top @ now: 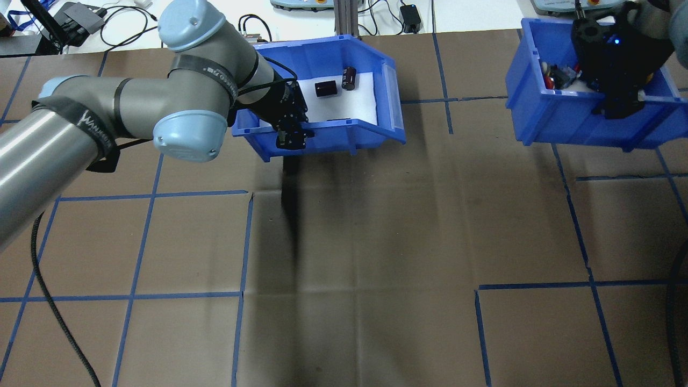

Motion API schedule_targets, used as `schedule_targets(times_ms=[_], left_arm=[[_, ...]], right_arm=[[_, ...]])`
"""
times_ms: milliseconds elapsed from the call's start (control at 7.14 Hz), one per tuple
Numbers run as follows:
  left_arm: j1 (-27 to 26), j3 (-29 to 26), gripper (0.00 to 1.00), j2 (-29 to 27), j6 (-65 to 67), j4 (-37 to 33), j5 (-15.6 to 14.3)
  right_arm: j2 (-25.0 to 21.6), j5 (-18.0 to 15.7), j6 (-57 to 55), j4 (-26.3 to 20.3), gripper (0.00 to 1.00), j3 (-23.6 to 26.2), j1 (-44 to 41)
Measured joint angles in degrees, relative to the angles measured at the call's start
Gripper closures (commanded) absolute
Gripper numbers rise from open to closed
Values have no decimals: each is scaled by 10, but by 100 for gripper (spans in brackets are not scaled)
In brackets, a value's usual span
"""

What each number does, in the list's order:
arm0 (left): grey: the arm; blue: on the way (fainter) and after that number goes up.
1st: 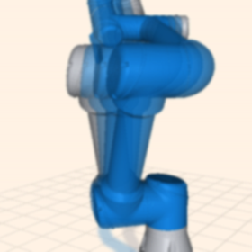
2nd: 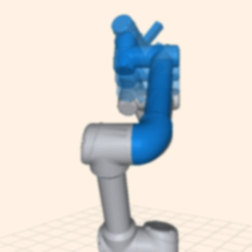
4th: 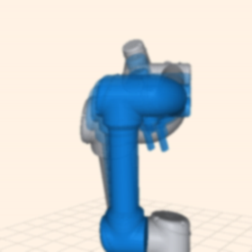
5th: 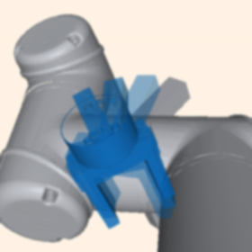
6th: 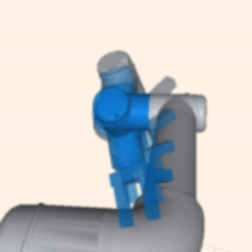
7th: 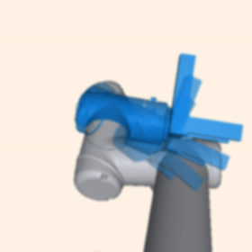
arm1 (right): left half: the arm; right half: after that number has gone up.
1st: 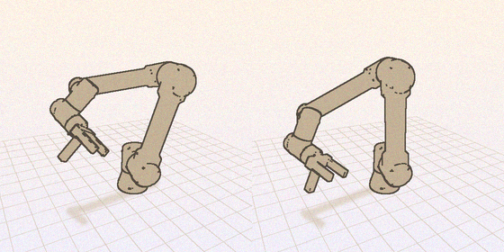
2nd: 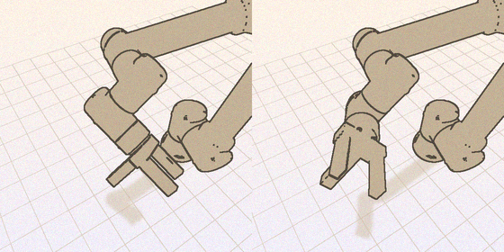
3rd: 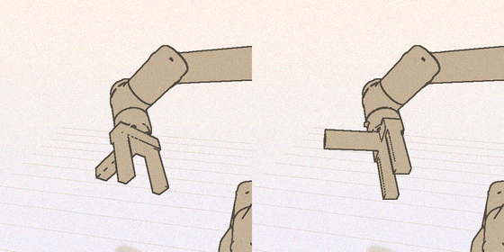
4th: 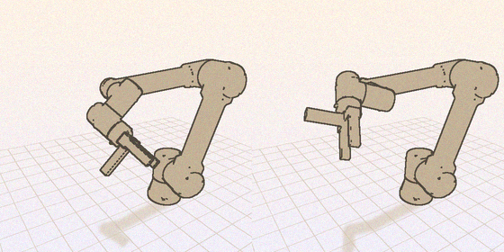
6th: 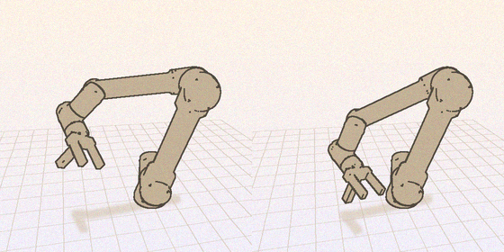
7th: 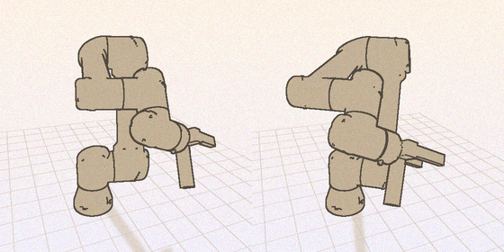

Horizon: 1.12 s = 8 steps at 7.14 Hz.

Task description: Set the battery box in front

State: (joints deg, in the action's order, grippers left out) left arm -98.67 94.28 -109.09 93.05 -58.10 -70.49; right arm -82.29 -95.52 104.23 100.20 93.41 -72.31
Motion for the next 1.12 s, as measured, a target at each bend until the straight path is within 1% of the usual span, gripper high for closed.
schedule_targets(times_ms=[140, 420, 560, 840, 980, 1120], left_arm=[[-13, -21, 100, -29, 13, 9, 4], [-26, -40, 100, -70, 20, 18, 7], [-27, -42, 100, -78, 21, 19, 7], [-27, -48, 100, -89, 25, 21, 7], [-28, -54, 93, -95, 31, 21, 7], [-31, -57, 79, -101, 36, 21, 7]], right_arm=[[-38, -1, 7, 6, 100, 47, 3], [-114, -2, 11, 24, 100, 132, 3], [-132, -2, 18, 40, 100, 156, 3], [-141, -3, 33, 55, 100, 173, 3], [-142, -4, 37, 56, 100, 175, 3], [-143, -4, 39, 56, 100, 178, 3]])
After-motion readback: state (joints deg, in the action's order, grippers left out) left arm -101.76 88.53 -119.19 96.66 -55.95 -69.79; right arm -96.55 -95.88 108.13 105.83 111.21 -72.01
